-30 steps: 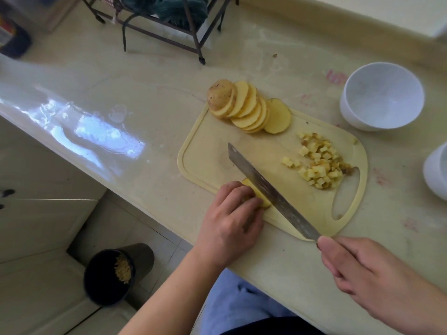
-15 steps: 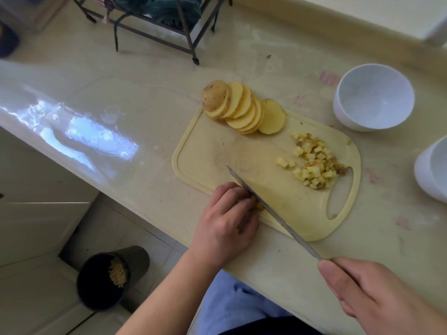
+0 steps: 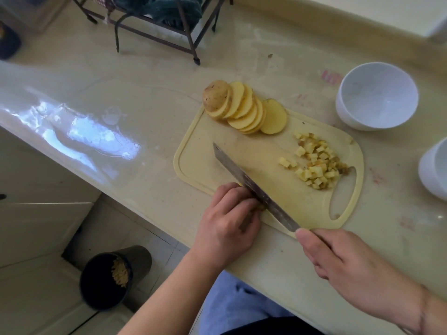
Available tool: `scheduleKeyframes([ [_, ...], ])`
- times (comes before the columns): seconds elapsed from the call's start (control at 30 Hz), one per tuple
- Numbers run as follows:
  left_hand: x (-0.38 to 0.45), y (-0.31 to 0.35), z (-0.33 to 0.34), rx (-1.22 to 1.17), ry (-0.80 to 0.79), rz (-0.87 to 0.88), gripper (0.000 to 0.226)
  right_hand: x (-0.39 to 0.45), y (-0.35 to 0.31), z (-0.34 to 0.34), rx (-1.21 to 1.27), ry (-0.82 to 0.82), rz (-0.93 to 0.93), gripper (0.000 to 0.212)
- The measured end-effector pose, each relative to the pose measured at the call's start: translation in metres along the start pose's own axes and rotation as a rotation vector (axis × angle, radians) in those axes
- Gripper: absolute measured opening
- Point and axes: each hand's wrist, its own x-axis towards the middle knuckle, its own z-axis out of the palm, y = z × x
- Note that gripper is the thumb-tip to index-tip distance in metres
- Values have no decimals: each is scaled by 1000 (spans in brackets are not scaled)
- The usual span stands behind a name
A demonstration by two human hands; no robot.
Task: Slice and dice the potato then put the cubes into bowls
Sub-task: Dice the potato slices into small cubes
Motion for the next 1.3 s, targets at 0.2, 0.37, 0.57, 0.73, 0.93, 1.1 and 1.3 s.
scheduleKeyframes([
  [0.2, -4, -1, -1, 41, -1, 19, 7, -6, -4, -8, 48, -32, 51, 64],
  [0.37, -12, -2, -2, 56, 11, -3, 10, -15, -7, -6, 85, -86, 44, 69],
  [0.57, -12, -2, -2, 42, -10, -8, 13, -21, 1, 1, 43, -42, 48, 82],
  [0.73, -11, -3, -2, 46, -8, -12, 15, -29, 6, -4, 13, -48, 84, 90],
  [0.93, -10, -3, -2, 37, 4, -11, 16, -31, 8, -3, -15, -52, 100, 91],
  [1.1, -8, -1, -2, 24, 9, -4, 21, -18, 3, 4, -45, -21, 35, 81],
  [1.3, -9, -2, -4, 27, 12, -16, 15, -12, 3, -1, 2, -31, 36, 72],
])
